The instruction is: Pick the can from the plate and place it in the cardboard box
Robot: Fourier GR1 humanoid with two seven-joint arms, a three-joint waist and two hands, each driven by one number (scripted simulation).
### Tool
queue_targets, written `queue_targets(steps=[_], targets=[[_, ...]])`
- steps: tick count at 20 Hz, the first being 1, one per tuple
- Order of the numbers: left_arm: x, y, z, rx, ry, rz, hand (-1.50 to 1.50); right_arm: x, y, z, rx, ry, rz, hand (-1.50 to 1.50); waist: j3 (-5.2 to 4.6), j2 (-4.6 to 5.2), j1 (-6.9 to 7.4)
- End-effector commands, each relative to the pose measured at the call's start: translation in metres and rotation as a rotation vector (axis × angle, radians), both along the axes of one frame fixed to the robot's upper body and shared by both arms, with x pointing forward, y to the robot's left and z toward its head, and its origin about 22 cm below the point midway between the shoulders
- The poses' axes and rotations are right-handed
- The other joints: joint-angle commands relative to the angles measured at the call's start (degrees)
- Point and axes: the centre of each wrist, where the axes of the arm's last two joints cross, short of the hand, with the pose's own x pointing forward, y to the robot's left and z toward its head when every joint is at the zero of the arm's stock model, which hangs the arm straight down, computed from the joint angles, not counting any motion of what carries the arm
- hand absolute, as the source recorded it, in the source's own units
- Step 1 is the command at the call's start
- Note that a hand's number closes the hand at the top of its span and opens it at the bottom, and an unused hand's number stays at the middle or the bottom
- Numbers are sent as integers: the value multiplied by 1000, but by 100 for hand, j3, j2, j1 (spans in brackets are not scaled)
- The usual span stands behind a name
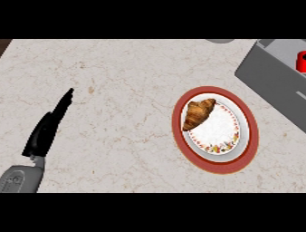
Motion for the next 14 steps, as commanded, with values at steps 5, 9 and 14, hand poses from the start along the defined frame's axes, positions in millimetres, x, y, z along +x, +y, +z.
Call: queue_targets(steps=[5,9,14], targets=[[10,-10,1,9,-10,-5,0,-6,-14,-1,119,-421,-43,-150,-1,22,11],[0,13,5,-4,-4,16,0,-27,-37,-22,130,-544,-117,-150,-5,-24,-46],[-8,-1,-2,8,-6,29,0,-55,-63,-35,55,-697,-152,-150,-7,-41,-72]])
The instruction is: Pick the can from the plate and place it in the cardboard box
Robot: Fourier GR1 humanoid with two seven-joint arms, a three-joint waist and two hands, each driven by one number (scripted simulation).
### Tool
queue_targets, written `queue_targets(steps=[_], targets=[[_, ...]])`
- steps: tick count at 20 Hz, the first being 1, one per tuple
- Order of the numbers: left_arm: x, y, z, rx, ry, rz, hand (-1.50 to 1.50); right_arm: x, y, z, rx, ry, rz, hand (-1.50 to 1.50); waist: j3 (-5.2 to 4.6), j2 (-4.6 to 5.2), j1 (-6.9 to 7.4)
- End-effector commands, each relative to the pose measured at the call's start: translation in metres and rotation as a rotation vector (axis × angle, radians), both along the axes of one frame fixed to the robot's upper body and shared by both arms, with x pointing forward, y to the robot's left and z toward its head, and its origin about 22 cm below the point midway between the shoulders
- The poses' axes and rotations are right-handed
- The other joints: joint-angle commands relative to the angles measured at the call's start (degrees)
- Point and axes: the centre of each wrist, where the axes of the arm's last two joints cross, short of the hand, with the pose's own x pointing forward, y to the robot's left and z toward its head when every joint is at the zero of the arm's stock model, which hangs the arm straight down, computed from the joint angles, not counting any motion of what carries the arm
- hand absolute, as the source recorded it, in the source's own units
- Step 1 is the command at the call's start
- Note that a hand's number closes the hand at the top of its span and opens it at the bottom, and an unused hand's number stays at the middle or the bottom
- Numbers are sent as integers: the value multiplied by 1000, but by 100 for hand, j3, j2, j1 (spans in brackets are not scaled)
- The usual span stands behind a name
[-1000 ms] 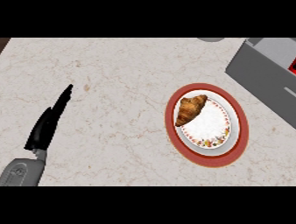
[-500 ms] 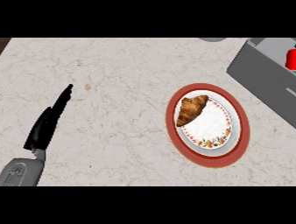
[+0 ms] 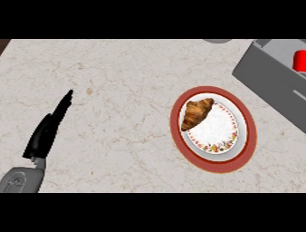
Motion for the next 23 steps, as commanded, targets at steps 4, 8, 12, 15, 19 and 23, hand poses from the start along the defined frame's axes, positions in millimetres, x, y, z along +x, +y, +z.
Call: queue_targets(steps=[4,8,12,15,19,23], targets=[[-2,1,-2,-13,5,10,0,-52,-39,-30,-53,-161,-80,-150,-5,-20,-45],[7,-2,-1,-6,-2,9,0,-91,-61,-57,-101,-193,-128,-150,-2,-9,-67],[-3,-1,-10,-12,9,-1,0,-129,-68,-58,-108,-207,-155,-150,-10,-26,-81],[-11,13,7,-3,6,18,0,-153,-76,-68,-93,-236,-163,-150,-6,-33,-42],[10,3,-4,1,-1,3,0,-163,-71,-75,-103,-166,-128,-150,-11,-16,-73],[-3,0,0,-12,8,-1,0,-188,-92,-99,-103,-156,-137,-150,-3,-12,-24]])
